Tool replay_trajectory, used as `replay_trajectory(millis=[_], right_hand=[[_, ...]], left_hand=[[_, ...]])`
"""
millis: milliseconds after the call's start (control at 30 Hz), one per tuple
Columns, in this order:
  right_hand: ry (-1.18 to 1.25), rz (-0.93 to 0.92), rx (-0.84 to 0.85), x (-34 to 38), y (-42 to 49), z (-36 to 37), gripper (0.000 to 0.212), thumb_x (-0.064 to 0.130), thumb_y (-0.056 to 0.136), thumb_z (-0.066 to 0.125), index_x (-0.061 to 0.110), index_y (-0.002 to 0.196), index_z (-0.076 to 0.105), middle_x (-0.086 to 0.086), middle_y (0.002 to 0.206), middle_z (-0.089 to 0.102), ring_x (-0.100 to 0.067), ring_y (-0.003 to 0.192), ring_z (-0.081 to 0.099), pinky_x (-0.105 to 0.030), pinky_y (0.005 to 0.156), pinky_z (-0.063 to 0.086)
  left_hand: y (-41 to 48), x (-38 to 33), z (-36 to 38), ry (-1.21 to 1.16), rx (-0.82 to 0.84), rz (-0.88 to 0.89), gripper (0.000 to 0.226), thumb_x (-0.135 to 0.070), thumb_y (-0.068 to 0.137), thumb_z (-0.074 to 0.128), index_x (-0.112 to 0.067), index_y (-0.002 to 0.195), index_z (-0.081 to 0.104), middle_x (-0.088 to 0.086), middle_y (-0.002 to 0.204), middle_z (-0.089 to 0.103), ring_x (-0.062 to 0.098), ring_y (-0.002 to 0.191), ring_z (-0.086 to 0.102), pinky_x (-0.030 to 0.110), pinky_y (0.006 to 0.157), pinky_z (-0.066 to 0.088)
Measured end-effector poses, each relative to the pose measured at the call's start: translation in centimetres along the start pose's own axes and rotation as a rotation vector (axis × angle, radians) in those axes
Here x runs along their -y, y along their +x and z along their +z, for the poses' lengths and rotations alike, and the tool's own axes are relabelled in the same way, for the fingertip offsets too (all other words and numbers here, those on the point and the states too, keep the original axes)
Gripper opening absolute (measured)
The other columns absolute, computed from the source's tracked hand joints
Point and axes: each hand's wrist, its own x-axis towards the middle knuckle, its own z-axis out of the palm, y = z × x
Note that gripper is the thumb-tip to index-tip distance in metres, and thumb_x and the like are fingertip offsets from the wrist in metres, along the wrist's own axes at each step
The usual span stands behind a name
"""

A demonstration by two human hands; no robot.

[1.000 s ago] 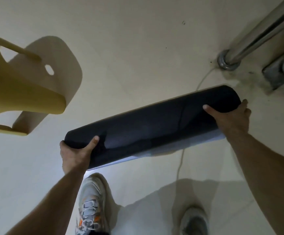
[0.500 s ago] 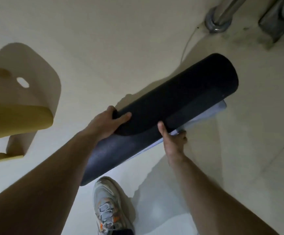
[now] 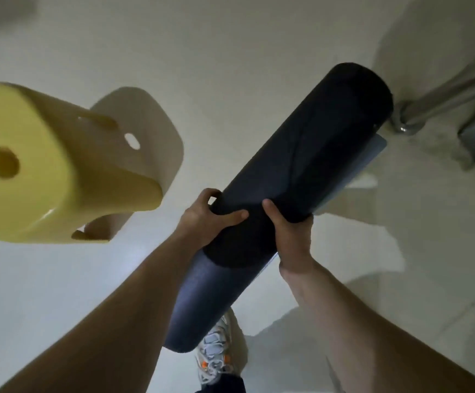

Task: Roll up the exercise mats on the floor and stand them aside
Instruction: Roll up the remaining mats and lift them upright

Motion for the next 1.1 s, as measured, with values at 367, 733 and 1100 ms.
replay_trajectory(millis=[367, 733, 1100], right_hand=[[-0.579, -0.434, 0.558, 16.8, -29.9, 26.5, 0.079, 0.048, 0.052, 0.096, 0.035, 0.122, 0.061, 0.016, 0.111, 0.075, -0.008, 0.098, 0.073, -0.037, 0.091, 0.061], [-0.647, -0.490, 0.788, 14.4, -46.5, 57.1, 0.080, 0.054, 0.046, 0.096, 0.032, 0.116, 0.064, 0.016, 0.109, 0.076, -0.013, 0.099, 0.074, -0.039, 0.093, 0.060], [-0.616, -0.535, 0.730, 15.0, -39.4, 85.7, 0.063, 0.027, 0.069, 0.095, 0.019, 0.124, 0.065, 0.007, 0.110, 0.076, -0.008, 0.095, 0.073, -0.030, 0.087, 0.060]], left_hand=[[-24.5, 5.5, -29.2, -0.773, -0.349, -0.051, 0.074, -0.053, 0.066, 0.092, -0.029, 0.122, 0.050, 0.005, 0.109, 0.074, 0.021, 0.092, 0.076, 0.042, 0.090, 0.060], [-27.8, 16.9, -57.6, -0.888, -0.641, -0.039, 0.080, -0.057, 0.062, 0.090, -0.023, 0.124, 0.054, 0.003, 0.104, 0.076, 0.019, 0.089, 0.076, 0.041, 0.087, 0.061], [-6.7, 22.1, -79.2, -0.881, -0.578, -0.051, 0.121, -0.075, 0.050, 0.081, -0.022, 0.150, 0.038, -0.001, 0.139, 0.057, 0.019, 0.126, 0.058, 0.038, 0.113, 0.044]])
